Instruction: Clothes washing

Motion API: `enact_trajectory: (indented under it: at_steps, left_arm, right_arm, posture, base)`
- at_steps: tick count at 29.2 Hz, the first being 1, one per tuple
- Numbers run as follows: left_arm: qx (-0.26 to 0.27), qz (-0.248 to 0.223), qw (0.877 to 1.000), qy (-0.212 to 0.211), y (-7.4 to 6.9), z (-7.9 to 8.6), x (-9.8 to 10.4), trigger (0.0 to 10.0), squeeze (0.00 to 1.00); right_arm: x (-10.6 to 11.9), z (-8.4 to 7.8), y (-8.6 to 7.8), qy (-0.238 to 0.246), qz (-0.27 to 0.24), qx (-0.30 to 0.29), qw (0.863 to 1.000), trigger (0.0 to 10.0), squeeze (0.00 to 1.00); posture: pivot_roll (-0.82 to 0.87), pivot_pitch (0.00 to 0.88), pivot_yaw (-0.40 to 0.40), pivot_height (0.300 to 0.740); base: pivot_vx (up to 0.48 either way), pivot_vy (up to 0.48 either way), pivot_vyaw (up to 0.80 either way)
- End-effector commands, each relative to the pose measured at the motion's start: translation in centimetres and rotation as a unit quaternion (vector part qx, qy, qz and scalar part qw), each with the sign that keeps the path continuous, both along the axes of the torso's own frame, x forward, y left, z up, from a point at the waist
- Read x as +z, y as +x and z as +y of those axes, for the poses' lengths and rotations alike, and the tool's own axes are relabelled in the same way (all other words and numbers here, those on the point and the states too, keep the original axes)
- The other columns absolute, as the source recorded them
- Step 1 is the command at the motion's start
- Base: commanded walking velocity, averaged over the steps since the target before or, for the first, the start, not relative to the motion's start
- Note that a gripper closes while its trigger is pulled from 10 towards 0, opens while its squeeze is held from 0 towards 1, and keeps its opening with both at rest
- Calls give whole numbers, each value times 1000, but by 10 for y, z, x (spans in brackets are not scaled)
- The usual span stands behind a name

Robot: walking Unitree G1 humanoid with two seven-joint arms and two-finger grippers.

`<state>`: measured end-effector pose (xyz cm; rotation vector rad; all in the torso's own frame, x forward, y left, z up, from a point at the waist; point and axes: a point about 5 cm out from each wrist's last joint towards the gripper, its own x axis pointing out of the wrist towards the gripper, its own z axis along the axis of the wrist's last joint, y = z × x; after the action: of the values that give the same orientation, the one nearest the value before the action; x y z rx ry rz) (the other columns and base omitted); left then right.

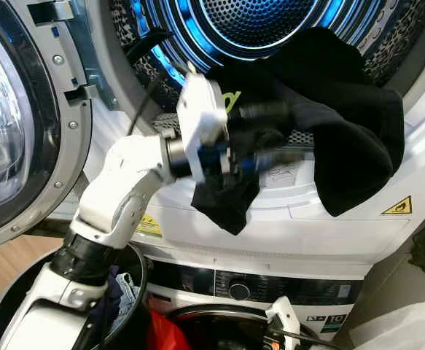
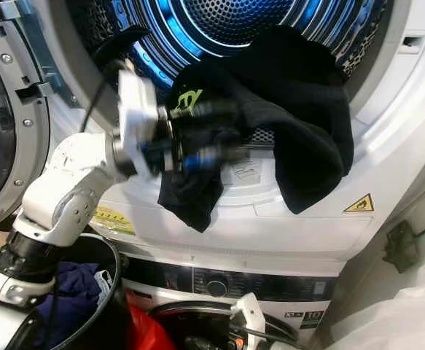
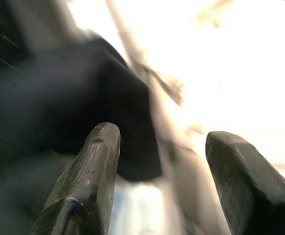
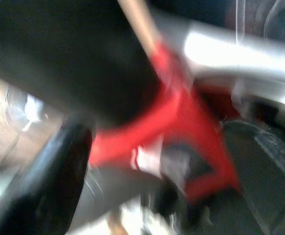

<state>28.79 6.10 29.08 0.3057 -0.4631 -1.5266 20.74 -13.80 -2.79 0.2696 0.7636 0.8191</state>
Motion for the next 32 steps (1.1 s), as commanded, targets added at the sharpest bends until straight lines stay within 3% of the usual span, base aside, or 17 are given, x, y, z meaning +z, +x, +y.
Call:
enact_trajectory:
  at_steps: [1,5,9,12,14,20,25,29,32]
  left_arm:
    - [-5,-13,1000,23,-2,0,1,10000,0]
    - [-9,-9,1000,24,-4,0,2,10000,0]
    - [-15,-1,999,29,1,-3,7,10000,0]
    - [23,2,1000,1,21,-2,15,10000,0]
    - [82,8,996,-39,46,-2,21,10000,0]
    - [97,35,992,-71,64,-9,28,10000,0]
    - [100,58,991,-72,75,-17,27,10000,0]
    - [190,49,975,-108,94,-31,42,10000,0]
    - [232,35,964,-126,98,-42,59,10000,0]
  right_arm:
    - [-4,-1,-2,-20,-3,-3,1000,10000,0]
    - [-14,-2,-5,-37,11,-16,999,10000,0]
    - [-46,-6,-28,-123,76,-79,986,10000,0]
    - [-54,-1,-36,-133,95,-100,982,10000,0]
    - [-58,0,-40,-145,103,-107,978,10000,0]
    - [-61,-1,-43,-152,110,-127,974,10000,0]
    - [-63,-2,-45,-161,112,-128,972,10000,0]
    - [-65,-3,-49,-164,117,-135,970,10000,0]
    - [-66,-1,-51,-165,119,-136,970,10000,0]
  posture:
    - [20,0,100,740]
    - [20,0,100,740]
    - [27,0,99,740]
    - [29,0,102,740]
    - [36,0,102,740]
    - [21,0,107,740]
    - [2,0,112,740]
    - [-12,0,119,740]
    - [-26,0,125,740]
  base:
    - [0,0,0]
    - [0,0,0]
    - [0,0,0]
    - [0,0,0]
    - [0,0,0]
    - [0,0,0]
    - [0,0,0]
    - [0,0,0]
    - [0,0,0]
